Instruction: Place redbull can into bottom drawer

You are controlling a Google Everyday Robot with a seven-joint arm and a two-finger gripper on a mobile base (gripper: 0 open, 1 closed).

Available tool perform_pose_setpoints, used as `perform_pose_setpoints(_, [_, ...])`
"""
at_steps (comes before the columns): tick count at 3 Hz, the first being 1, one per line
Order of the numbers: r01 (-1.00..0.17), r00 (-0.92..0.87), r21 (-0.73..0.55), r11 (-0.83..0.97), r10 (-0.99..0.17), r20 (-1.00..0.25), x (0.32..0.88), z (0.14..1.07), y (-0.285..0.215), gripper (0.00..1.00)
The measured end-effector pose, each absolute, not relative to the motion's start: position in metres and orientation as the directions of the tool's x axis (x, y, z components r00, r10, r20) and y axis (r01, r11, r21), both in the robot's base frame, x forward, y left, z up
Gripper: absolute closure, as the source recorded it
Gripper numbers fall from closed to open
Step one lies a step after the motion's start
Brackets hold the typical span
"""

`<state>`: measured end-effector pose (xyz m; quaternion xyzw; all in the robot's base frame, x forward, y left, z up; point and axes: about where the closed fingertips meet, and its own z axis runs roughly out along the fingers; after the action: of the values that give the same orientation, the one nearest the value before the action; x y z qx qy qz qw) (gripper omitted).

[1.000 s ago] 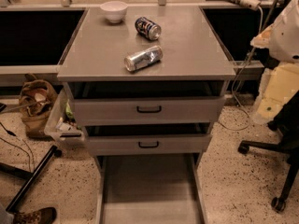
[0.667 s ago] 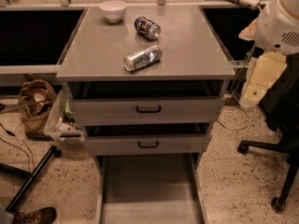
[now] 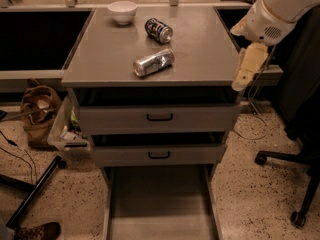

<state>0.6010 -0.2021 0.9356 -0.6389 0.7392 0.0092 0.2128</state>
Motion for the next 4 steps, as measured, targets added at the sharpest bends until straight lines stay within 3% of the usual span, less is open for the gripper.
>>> perform_pose_setpoints(2, [-0.949,-0.043,-0.276,0.156,-0.926,-0.376,0.629,0.933,-0.186,0.00])
perform_pose_setpoints(4, [-0.953,0.059,-0.290,0.085,-0.888,-0.456,0.712,0.910,-0.134,0.00])
